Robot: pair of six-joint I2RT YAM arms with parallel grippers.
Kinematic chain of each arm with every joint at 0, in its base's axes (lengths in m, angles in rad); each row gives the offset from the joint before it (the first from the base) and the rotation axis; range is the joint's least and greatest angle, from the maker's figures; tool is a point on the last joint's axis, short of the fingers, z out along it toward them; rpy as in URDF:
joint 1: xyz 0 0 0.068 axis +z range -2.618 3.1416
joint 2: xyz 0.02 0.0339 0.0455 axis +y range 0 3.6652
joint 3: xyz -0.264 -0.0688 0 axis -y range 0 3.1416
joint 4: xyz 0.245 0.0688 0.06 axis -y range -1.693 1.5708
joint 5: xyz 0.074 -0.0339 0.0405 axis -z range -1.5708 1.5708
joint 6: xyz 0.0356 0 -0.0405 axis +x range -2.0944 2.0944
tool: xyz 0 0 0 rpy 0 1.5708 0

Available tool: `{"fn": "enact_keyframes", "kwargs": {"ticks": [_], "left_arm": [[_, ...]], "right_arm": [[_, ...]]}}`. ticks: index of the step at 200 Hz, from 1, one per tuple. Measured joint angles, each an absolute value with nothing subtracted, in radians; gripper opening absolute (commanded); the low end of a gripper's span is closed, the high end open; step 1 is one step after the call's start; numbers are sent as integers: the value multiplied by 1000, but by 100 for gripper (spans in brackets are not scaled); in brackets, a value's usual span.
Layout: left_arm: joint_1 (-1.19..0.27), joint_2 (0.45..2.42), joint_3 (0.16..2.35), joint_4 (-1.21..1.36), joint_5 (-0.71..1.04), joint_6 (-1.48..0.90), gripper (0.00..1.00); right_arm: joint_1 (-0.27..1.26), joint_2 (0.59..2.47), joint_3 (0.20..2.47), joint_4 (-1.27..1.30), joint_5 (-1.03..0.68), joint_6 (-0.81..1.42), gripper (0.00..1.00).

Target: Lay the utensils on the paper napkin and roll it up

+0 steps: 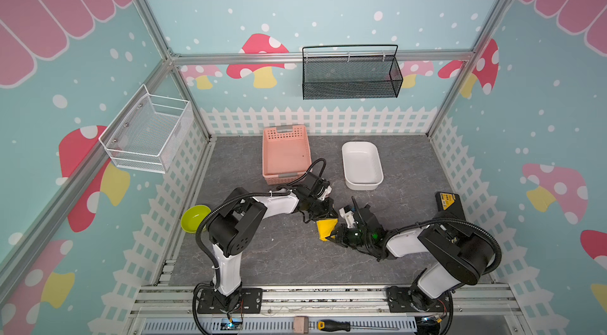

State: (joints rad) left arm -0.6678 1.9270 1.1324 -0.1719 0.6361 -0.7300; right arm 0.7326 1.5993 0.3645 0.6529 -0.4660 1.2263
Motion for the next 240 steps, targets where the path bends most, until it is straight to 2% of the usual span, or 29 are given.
{"fn": "enact_keyframes", "kwargs": {"ticks": [148, 240], "left_arm": [[-686, 2012, 1219, -142, 656, -786, 0], [-690, 2043, 1125, -15, 667, -808, 0]], "right_arm": [[721, 1591, 361, 636, -468, 1200, 0], [721, 1451, 347, 488, -418, 1170, 0]]}}
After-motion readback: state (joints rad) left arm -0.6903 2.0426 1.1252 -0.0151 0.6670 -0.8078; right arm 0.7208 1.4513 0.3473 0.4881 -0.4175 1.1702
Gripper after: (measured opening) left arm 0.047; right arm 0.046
